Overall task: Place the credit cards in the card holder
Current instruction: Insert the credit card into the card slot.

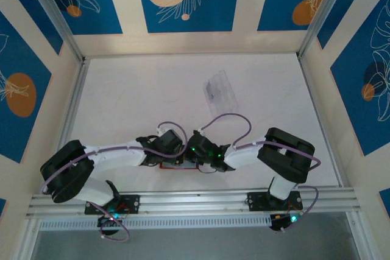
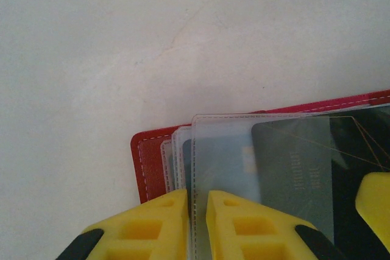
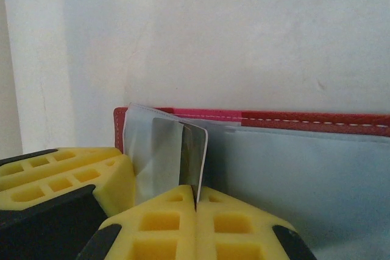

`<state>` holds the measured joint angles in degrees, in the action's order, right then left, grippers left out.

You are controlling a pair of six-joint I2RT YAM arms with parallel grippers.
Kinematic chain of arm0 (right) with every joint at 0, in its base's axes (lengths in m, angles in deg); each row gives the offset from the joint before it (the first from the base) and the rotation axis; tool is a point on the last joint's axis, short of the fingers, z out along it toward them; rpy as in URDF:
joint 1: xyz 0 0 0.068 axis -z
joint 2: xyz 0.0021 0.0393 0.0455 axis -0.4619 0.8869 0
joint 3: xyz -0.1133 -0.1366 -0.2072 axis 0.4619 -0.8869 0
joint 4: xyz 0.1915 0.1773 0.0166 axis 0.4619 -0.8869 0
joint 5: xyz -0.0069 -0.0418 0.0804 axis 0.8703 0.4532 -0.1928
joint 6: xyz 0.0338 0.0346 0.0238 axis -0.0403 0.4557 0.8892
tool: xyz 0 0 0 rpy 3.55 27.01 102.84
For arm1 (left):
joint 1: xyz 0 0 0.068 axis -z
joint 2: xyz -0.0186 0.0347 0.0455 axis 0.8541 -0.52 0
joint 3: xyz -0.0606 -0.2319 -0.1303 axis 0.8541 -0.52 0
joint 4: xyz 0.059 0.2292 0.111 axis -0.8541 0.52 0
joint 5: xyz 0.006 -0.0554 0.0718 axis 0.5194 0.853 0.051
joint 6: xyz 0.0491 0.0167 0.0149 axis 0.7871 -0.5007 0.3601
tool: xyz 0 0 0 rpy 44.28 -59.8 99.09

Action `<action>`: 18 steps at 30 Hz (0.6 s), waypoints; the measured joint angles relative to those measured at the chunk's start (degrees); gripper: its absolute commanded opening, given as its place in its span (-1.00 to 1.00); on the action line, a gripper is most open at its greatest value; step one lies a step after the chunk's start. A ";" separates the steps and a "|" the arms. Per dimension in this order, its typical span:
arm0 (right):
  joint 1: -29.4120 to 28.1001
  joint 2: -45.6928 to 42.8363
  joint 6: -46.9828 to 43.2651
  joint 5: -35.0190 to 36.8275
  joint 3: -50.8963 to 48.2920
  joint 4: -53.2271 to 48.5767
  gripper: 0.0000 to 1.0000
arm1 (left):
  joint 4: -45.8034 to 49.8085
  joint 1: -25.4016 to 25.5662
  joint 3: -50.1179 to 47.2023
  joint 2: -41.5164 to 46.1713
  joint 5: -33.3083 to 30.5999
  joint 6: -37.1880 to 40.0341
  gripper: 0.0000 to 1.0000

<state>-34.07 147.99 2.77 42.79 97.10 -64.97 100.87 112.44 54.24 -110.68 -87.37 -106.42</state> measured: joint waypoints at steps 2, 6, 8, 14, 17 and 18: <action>-0.26 0.39 0.22 0.22 0.26 0.48 -1.00 | -0.02 0.00 0.00 0.00 0.00 0.00 -0.68; -0.48 1.51 0.24 0.04 0.81 1.44 -1.00 | -0.07 0.00 0.00 -0.07 0.00 0.00 -0.68; -0.61 2.08 0.20 -0.07 1.27 1.66 -1.00 | -0.09 0.00 0.02 -0.09 0.00 0.00 -0.68; 0.44 1.14 -2.60 -3.04 2.75 -1.44 -0.59 | 0.02 0.00 0.02 0.15 0.00 -0.46 -0.65; 1.18 0.26 -5.33 -5.46 3.50 -6.64 -0.37 | 0.11 0.00 -0.02 0.48 0.42 -0.92 -0.61; 1.46 -0.42 -6.14 -6.45 3.85 -8.15 -0.33 | 0.13 0.02 -0.02 0.57 0.70 -1.11 -0.59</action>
<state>-32.61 147.57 -3.37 36.34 100.95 -73.12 101.00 112.47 54.22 -110.11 -86.67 -107.54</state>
